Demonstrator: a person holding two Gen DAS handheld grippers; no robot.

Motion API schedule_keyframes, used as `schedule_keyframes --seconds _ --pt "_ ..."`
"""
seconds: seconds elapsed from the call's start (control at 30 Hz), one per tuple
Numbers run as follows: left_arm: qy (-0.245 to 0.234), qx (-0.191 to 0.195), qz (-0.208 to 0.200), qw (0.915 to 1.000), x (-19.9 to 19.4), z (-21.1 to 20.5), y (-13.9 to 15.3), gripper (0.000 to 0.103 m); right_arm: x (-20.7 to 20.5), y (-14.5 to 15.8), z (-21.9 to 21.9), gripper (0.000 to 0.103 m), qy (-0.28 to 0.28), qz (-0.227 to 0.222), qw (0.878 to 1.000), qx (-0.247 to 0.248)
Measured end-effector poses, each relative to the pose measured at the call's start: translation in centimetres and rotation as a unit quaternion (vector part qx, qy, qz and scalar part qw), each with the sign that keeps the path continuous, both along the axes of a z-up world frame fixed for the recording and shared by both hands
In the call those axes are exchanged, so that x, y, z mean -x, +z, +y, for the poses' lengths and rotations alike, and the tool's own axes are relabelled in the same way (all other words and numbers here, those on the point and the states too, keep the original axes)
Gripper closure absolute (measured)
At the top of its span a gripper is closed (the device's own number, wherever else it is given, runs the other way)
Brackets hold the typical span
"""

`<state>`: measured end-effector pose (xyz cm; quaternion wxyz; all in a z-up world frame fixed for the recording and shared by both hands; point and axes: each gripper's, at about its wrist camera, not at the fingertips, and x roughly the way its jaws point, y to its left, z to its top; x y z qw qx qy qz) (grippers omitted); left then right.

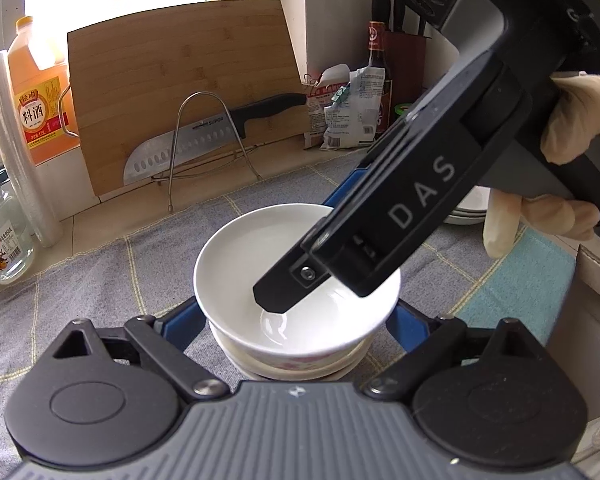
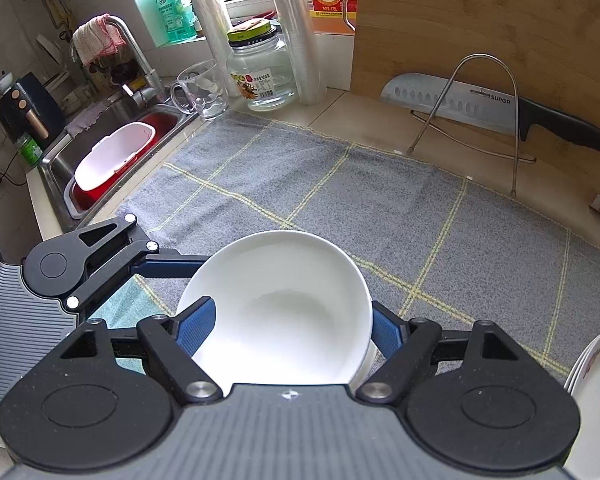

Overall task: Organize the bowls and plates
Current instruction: 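Lower the white bowl onto the bowl stack and open the right tool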

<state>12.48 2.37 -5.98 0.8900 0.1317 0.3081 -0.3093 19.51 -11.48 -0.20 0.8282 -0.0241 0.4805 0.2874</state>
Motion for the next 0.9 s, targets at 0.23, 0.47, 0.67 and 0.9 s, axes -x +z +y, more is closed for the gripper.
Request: schedule_keyframes --seconds 0.23,0.47,0.67,0.9 --pt "0.001 -0.003 0.007 1.0 -0.39 -0.15 -0.27 0.008 -0.32 -0.46 0.09 0.018 -0.001 0.005 1.0 0.0" --pt "0.001 -0.004 0.01 0.9999 -0.47 -0.29 -0.34 0.008 -0.38 -0.64 0.08 0.018 0.0 0.007 1.0 0.003" --pt "0.002 -0.013 0.006 0.9999 -0.67 -0.27 -0.57 0.007 -0.3 -0.52 -0.04 0.009 -0.001 0.0 1.0 0.003" --pt "-0.007 -0.016 0.002 0.9998 -0.23 0.38 -0.44 0.006 0.08 -0.27 -0.31 0.002 -0.006 -0.014 1.0 0.001"
